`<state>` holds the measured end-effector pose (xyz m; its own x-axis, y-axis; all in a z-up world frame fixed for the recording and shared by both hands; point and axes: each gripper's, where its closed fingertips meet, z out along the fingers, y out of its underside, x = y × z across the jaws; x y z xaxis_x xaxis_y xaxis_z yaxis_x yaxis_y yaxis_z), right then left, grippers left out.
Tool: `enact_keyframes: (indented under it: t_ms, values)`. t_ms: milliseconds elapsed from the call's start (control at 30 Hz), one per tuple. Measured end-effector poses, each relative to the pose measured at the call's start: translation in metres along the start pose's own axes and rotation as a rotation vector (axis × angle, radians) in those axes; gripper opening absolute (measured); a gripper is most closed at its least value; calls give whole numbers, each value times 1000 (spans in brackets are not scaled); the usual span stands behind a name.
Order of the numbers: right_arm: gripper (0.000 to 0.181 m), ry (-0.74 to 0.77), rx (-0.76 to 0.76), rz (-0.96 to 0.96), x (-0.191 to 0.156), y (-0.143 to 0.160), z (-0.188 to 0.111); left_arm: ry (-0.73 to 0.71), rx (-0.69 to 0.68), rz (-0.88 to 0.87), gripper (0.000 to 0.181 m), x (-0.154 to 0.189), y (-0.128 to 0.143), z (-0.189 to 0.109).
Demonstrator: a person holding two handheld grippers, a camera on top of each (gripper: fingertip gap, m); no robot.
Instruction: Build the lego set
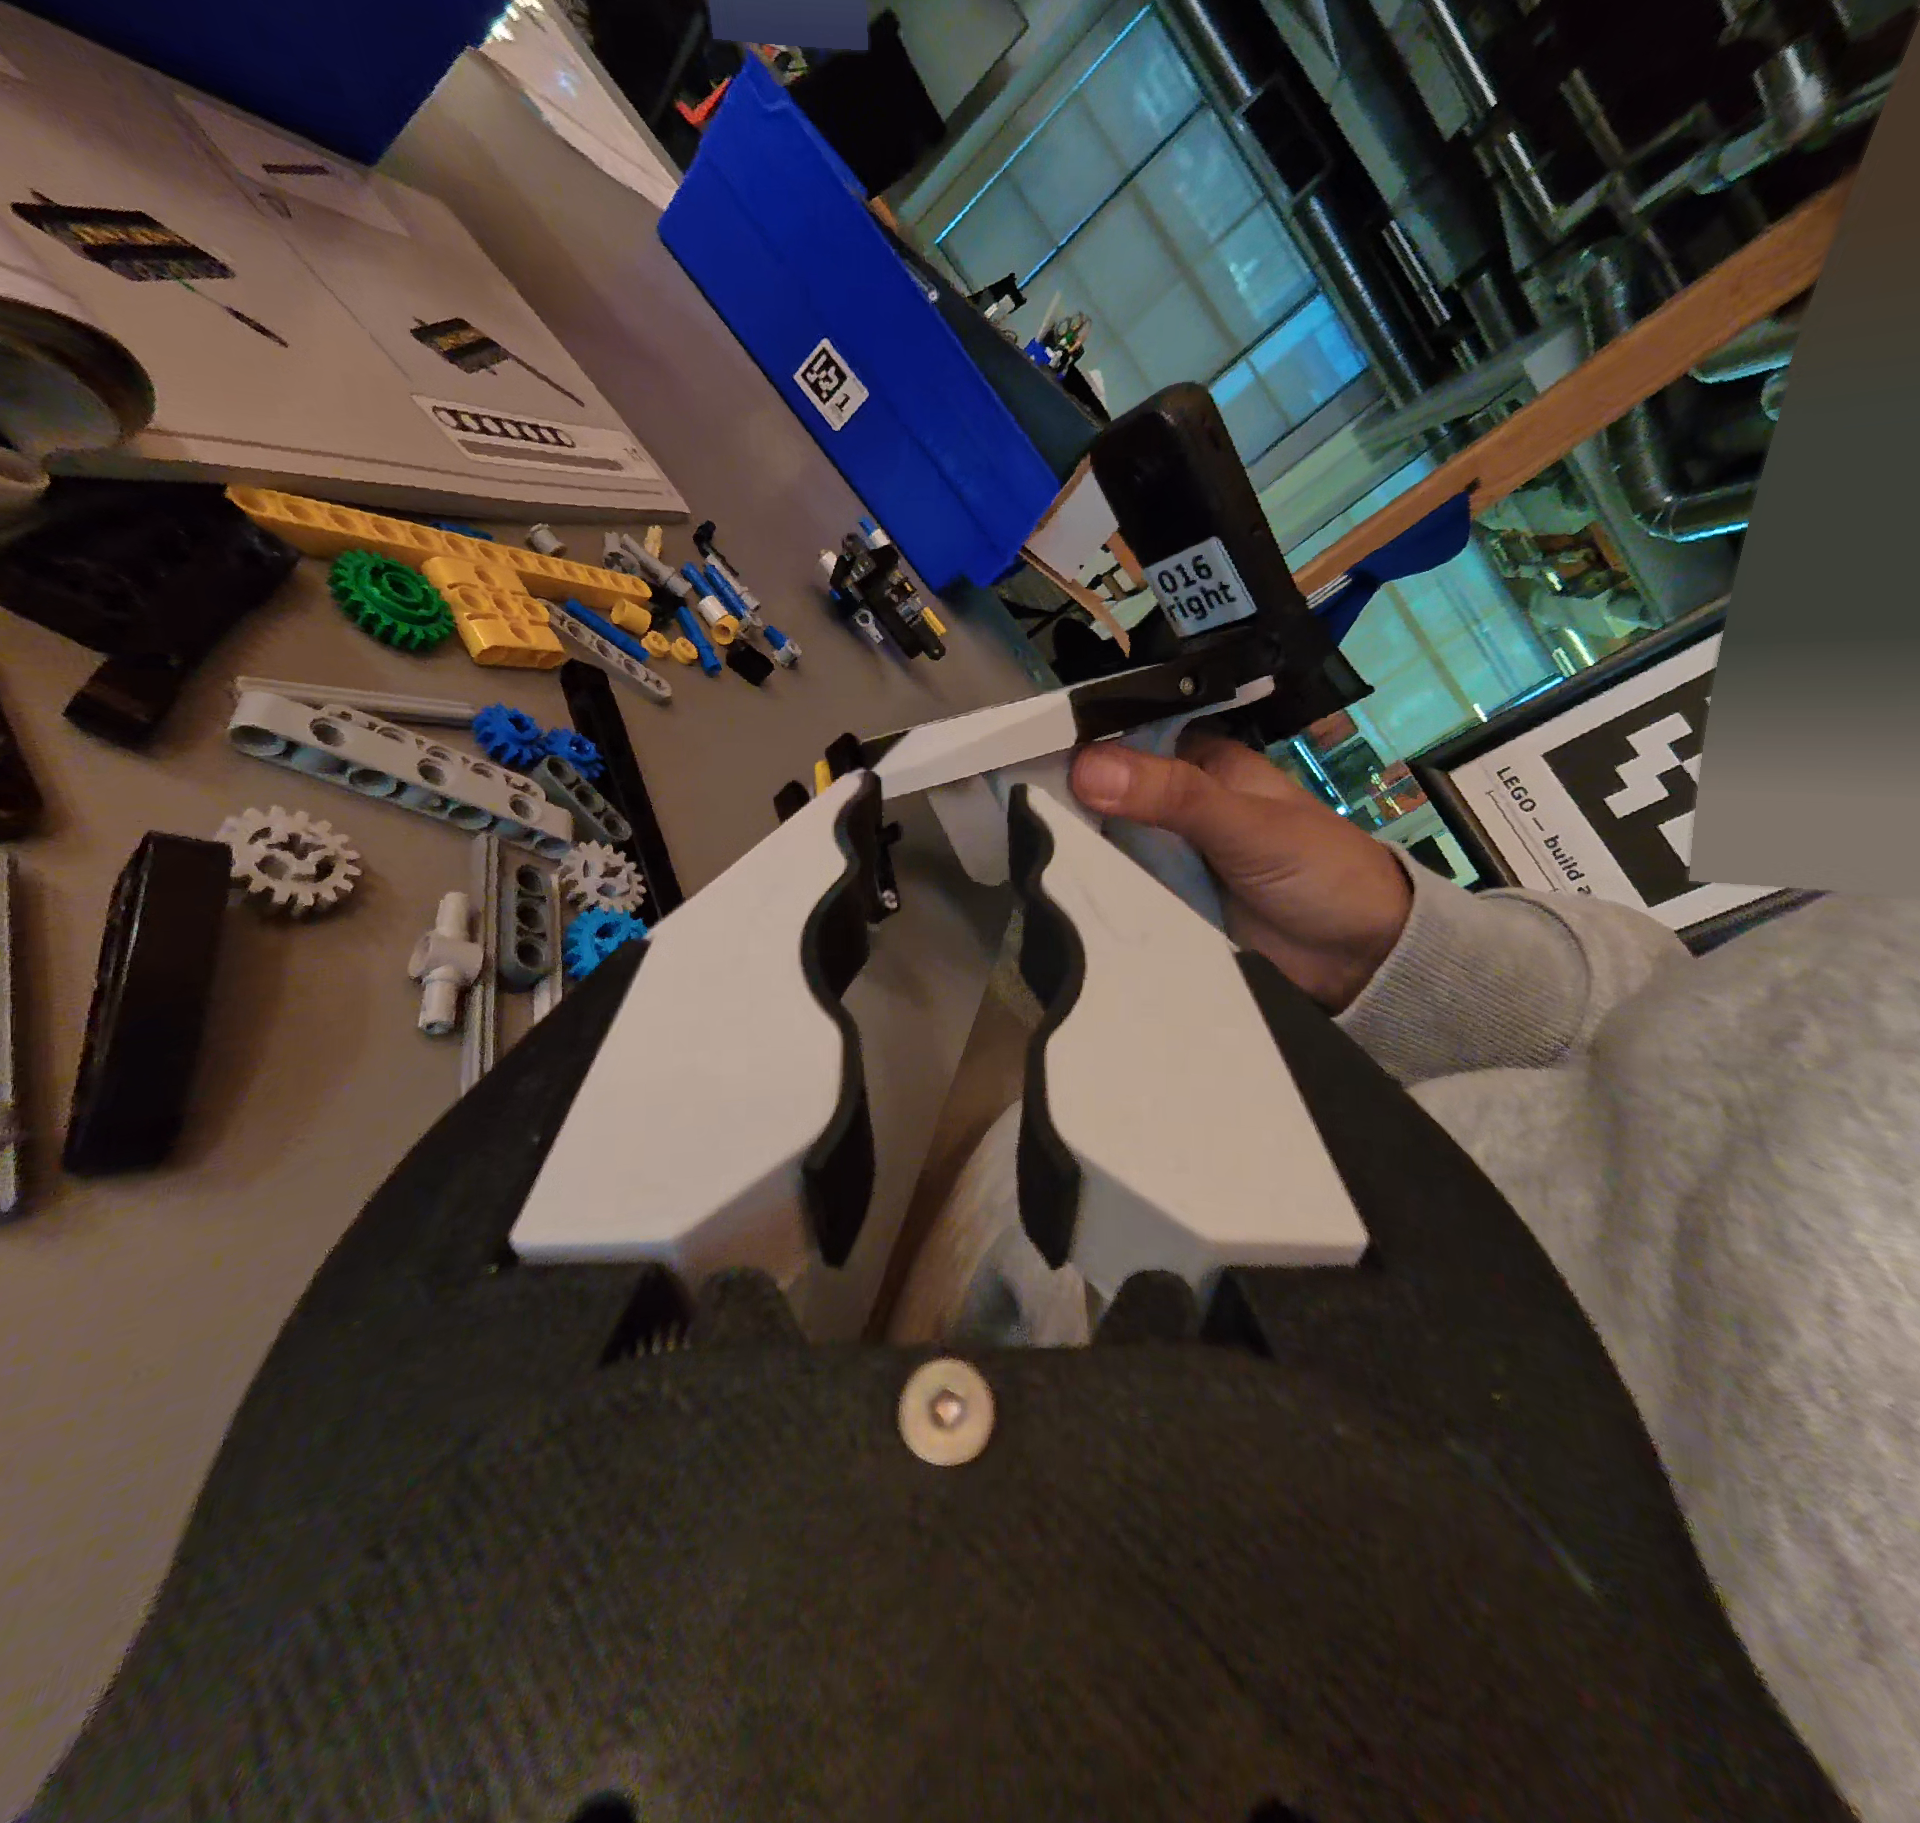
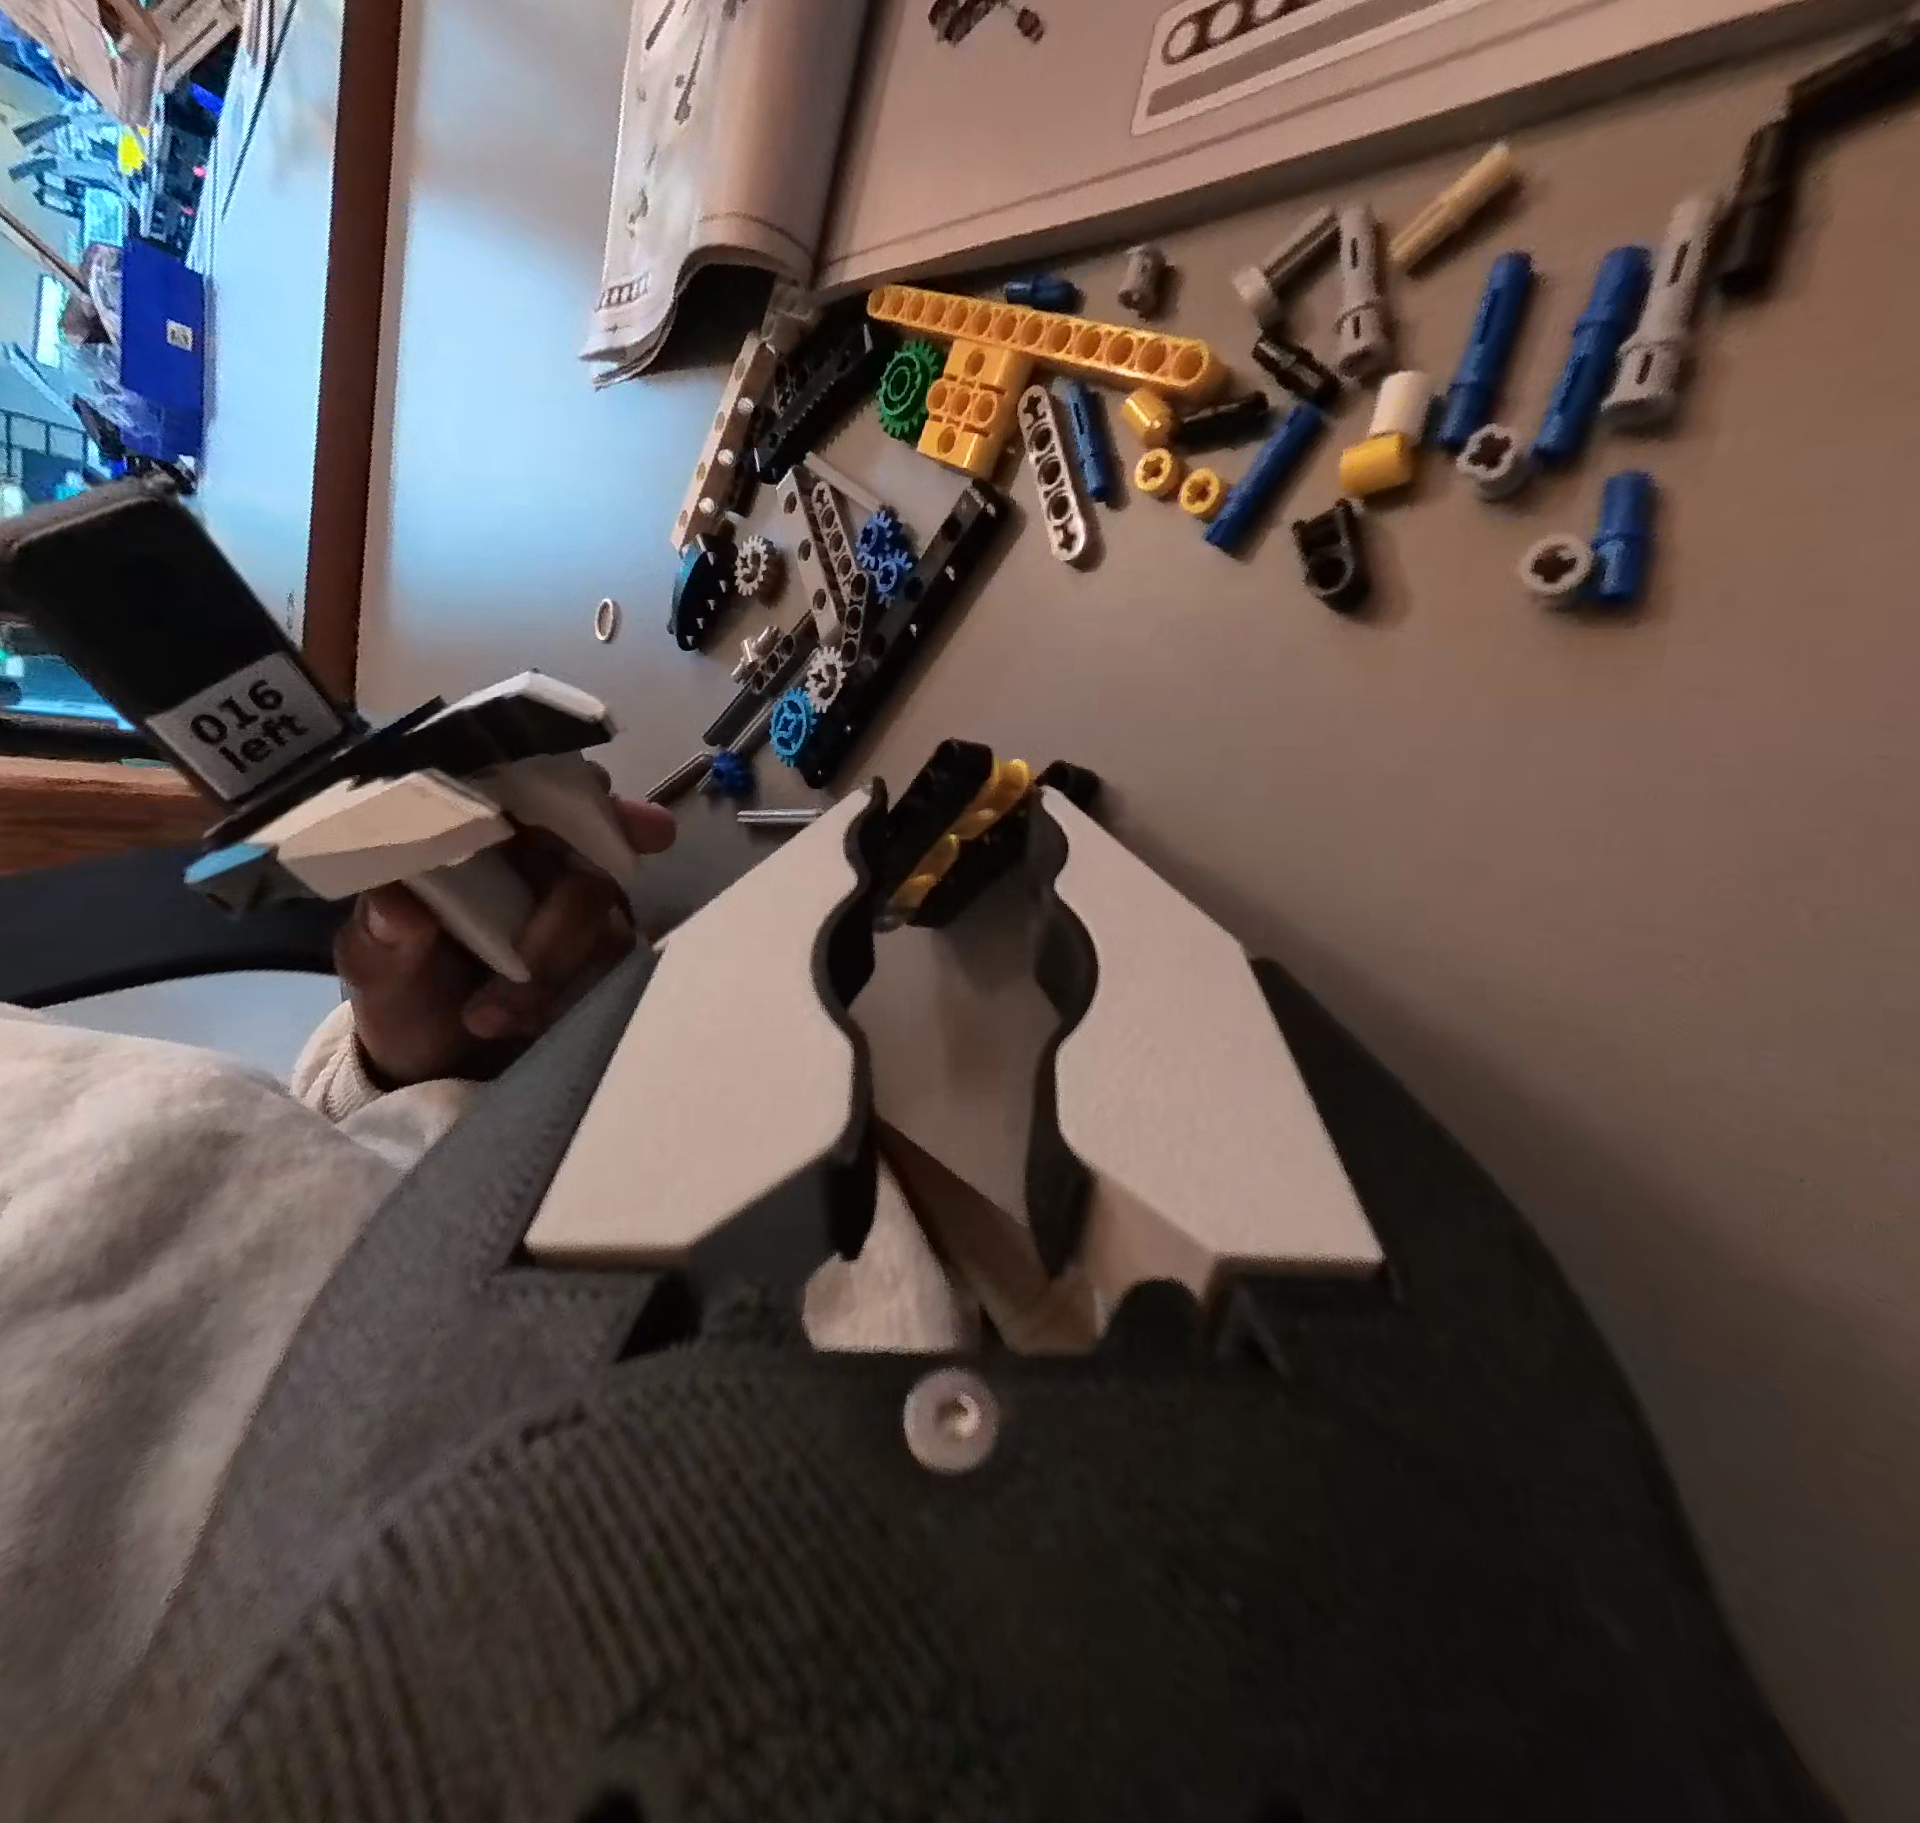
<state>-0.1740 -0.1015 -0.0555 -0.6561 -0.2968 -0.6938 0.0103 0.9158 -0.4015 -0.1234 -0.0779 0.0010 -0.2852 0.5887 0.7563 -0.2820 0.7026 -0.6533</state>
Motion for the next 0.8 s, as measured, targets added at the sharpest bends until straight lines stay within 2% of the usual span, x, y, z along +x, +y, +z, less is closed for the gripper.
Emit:
enact_keyframes:
  t_ms: [133,367,500,700,800]
  values:
    - [25,-3,-41,-1,1,3,-3,18,-3,16,22,3,1,1]
    - [56,41,-28,30,-4,10,-2,44,25,2,22,5,-2,-3]
    - [48,60,-8,58,-1,11,-2,57,23,6,22,7,-2,-4]
    - [9,43,-12,43,-2,11,-2,68,24,2,22,8,-1,-5]
    - [6,0,1,41,-6,8,-3,67,18,6,22,8,0,-5]
